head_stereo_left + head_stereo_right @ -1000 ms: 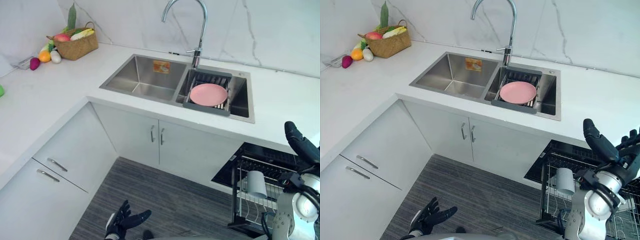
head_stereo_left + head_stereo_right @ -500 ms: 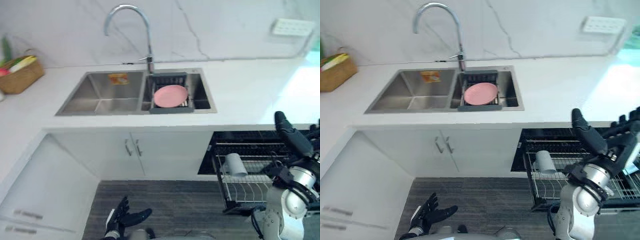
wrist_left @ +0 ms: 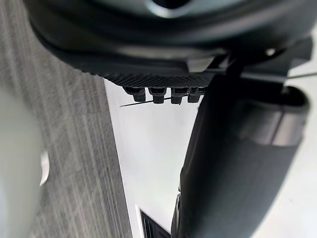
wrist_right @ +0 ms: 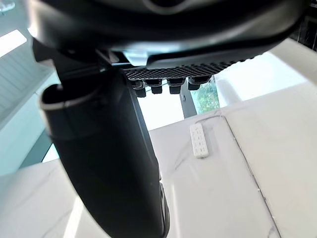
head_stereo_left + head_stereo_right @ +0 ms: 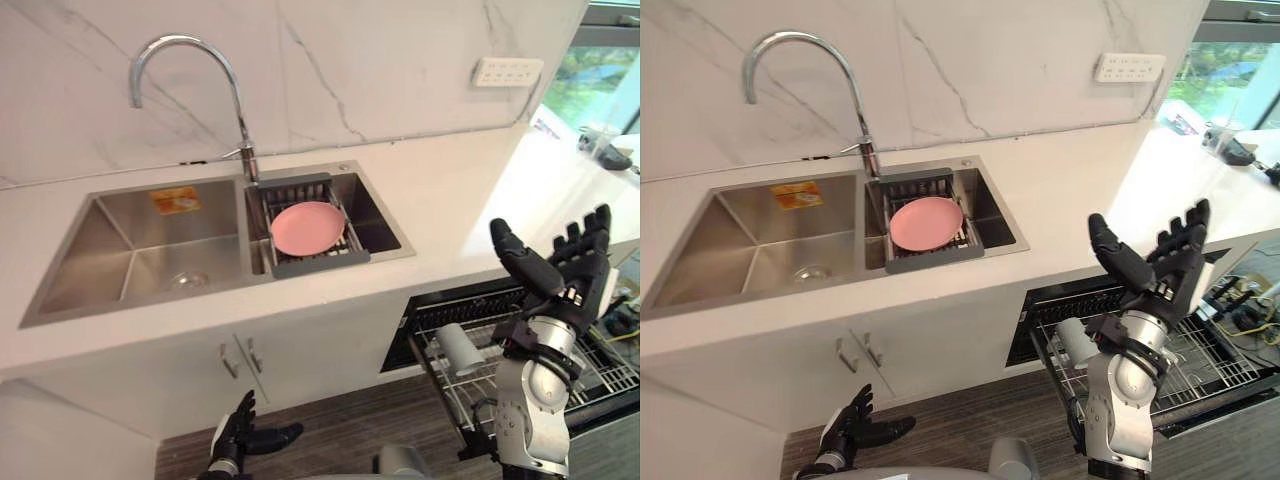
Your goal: Walk over to the sink, pick up the cup, carry it to the dishwasher, place the cup inside the dishwasher, then close the dishwasher door
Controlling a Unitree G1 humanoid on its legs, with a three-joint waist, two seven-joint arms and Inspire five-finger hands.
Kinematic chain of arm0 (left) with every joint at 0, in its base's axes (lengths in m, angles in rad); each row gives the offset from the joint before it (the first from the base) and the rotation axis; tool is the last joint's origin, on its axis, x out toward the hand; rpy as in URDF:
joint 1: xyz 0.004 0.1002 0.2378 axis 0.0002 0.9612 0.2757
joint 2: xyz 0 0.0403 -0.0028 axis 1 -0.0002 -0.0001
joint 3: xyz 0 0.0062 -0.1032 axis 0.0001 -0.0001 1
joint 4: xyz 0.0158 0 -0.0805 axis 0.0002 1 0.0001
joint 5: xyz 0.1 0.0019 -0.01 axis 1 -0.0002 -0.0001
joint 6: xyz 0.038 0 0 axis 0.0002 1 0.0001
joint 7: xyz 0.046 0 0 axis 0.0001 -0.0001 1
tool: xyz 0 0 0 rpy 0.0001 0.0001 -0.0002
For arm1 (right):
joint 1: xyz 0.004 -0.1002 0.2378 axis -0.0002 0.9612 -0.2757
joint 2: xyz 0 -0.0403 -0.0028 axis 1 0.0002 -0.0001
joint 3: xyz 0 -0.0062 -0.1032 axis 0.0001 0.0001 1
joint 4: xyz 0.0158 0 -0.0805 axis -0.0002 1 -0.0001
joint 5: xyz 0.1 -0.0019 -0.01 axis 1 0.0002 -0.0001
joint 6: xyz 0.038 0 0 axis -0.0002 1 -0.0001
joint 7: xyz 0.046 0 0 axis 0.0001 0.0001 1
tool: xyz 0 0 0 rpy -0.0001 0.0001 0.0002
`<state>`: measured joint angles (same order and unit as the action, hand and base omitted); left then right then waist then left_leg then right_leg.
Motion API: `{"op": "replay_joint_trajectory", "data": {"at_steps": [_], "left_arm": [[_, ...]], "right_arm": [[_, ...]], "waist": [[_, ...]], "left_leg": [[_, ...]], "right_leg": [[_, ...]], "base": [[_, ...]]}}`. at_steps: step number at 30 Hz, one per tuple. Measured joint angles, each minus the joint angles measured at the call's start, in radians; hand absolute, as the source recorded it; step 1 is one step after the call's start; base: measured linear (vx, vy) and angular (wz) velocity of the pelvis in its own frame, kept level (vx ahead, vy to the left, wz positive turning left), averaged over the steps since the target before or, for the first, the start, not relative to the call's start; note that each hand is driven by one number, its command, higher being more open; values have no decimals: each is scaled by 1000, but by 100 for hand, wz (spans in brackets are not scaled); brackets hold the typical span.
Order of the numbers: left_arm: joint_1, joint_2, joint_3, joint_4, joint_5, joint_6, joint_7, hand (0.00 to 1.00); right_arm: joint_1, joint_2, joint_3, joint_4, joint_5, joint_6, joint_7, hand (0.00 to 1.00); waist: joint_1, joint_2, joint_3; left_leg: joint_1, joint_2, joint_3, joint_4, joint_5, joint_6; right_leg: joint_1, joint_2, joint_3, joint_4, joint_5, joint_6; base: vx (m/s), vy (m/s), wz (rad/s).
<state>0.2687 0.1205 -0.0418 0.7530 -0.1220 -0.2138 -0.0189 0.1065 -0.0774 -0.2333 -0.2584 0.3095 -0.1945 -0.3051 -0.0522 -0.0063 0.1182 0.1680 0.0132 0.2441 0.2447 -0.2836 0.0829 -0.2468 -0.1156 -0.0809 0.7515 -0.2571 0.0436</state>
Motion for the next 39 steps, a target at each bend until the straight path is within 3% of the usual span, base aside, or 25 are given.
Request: {"op": "replay_joint_trajectory", "data": {"at_steps": [1,2,3,4,6,8,11,13,15,17,18,20,21,22,27,28,34,39], "left_arm": [[-9,6,16,5,7,12,19,100],[-2,9,24,8,23,15,41,100],[1,1,30,23,29,16,51,100],[-8,-20,43,44,44,24,73,100],[-11,-27,55,40,55,8,102,100],[-16,-32,68,40,71,3,118,100],[-19,-46,110,63,79,0,166,100],[-26,-69,173,72,129,1,253,100],[-24,-79,216,72,165,2,341,100],[-18,-91,276,68,185,0,408,100],[-6,-93,302,65,206,-5,444,100],[17,-101,314,54,230,-13,489,100],[53,-116,330,32,242,-21,508,100],[87,-133,339,31,241,-28,524,100],[87,-155,350,32,239,-26,518,100],[66,-102,306,44,239,-69,427,100],[66,-99,308,47,238,-69,415,100],[44,-53,307,131,206,-51,292,100]], "right_arm": [[0,-3,12,0,-3,-2,33,100],[-1,-8,30,-2,-20,-9,68,100],[-1,-18,37,1,-30,-16,86,100],[0,-42,50,7,-36,-17,118,100],[-8,-43,51,8,-34,-17,183,100],[-13,-58,41,8,-24,-17,228,100],[-27,-62,38,4,-16,-15,294,100],[-23,-60,39,4,-18,-14,337,100],[-18,-61,39,3,-18,-14,355,100],[-13,-71,31,2,-19,-14,363,100],[-16,-74,15,2,-18,-16,363,100],[-21,-77,-16,2,-16,-27,363,100],[-15,-82,-28,2,-15,-31,363,100],[-9,-84,-30,2,-15,-33,363,100],[-21,-80,-12,4,4,-53,403,100],[-27,-80,-16,15,22,-66,429,100],[-27,-80,-17,16,21,-66,429,100],[-26,-95,-37,82,-20,-57,436,100]], "waist": [[0,-1,0],[1,-23,-10],[-1,-18,-7],[4,10,-5],[19,8,-1],[15,13,-3],[39,8,-10],[55,12,-7],[61,11,1],[63,6,12],[76,4,13],[86,7,11],[87,16,9],[94,35,4],[115,-2,-10],[93,-62,-42],[91,-65,-43],[85,-75,-49]], "left_leg": [[1,14,-15,14,-2,-5],[10,6,-35,40,-14,-27],[23,5,-57,55,-30,-45],[28,26,-103,95,-34,-52],[12,28,-164,81,-43,-62],[-9,47,-204,-37,12,-81],[-7,47,-217,-59,24,-81],[-35,39,-221,-13,24,-82],[-112,32,-215,145,24,-83],[-182,41,-174,293,9,-114],[-209,60,-130,273,-30,-106],[-285,92,-99,204,-26,-111],[-321,112,-99,143,21,-131],[-321,117,-107,139,105,-141],[-265,22,-62,25,163,-72],[-159,3,-95,-141,243,-89],[-157,3,-95,-147,245,-89],[-118,-2,-87,-218,277,-93]], "right_leg": [[0,29,-43,-166,25,-11],[22,46,-62,-345,154,-44],[34,49,-56,-364,208,-50],[83,71,-64,-394,219,-57],[131,74,-62,-458,220,-56],[161,82,-92,-493,222,-53],[182,82,-96,-553,234,-34],[201,77,-108,-583,227,-21],[237,60,-123,-625,220,-18],[290,42,-150,-680,237,-33],[303,32,-159,-690,237,-32],[312,17,-174,-720,232,-25],[316,19,-179,-736,229,-16],[330,22,-168,-744,231,15],[338,-55,-100,-776,260,58],[364,-47,-83,-764,236,70],[364,-47,-84,-764,236,70],[365,-47,-83,-764,236,71]], "base": [[322,-70,2],[349,-110,4],[363,-90,6],[403,-113,1],[233,-104,8],[109,-71,29],[78,19,18],[41,45,23],[17,36,44],[21,63,54],[28,64,39],[37,65,32],[133,182,9],[204,257,-10],[175,163,-5],[64,55,-3],[0,0,0],[-5,-8,-4]]}}
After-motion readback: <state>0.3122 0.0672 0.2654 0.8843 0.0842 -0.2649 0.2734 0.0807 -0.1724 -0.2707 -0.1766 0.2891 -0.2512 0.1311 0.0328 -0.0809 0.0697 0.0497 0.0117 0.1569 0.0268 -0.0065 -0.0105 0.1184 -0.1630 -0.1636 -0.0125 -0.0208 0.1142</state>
